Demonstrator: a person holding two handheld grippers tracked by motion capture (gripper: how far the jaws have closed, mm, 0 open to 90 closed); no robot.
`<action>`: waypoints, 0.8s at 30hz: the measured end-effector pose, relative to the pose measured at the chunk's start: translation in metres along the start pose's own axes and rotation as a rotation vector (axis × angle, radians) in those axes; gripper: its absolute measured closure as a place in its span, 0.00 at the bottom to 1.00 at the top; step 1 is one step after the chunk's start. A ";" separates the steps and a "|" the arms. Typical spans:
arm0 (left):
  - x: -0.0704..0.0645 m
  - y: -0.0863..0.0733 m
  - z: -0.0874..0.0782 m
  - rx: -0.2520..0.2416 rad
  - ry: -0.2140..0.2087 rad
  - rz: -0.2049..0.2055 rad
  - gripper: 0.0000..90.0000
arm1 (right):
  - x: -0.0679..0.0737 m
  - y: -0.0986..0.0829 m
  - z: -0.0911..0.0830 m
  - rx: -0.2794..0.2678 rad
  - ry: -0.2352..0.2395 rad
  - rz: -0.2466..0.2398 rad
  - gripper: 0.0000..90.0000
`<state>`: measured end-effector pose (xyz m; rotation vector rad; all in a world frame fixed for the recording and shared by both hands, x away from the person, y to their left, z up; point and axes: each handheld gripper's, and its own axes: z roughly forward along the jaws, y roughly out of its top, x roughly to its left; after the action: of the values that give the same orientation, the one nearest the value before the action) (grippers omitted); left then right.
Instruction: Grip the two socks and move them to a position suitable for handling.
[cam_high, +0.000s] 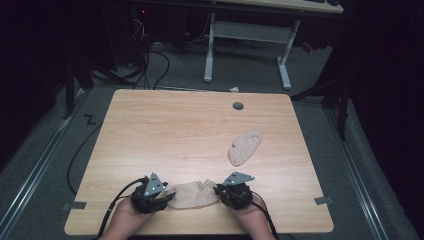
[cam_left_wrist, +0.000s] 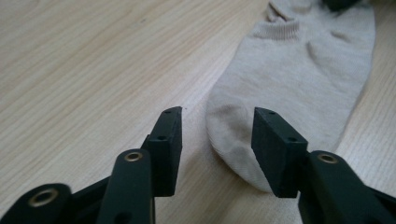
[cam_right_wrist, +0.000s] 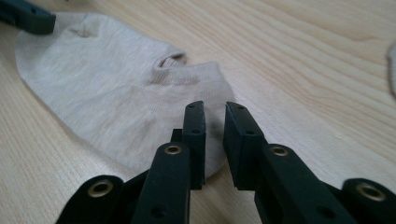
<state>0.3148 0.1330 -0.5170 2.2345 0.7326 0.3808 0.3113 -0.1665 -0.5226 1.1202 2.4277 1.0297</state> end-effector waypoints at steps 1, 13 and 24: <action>0.002 0.000 -0.001 -0.008 0.003 -0.008 0.58 | 0.000 0.000 0.001 0.004 0.004 -0.002 0.87; 0.028 -0.003 -0.020 -0.072 0.055 -0.110 0.49 | -0.007 0.000 -0.014 -0.059 -0.040 0.042 0.74; 0.053 -0.009 -0.025 -0.076 0.061 -0.186 0.41 | -0.032 -0.002 -0.019 -0.113 -0.146 0.078 0.60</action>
<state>0.3414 0.1840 -0.5042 2.0716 0.9342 0.3795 0.3214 -0.2003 -0.5121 1.2156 2.1999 1.0554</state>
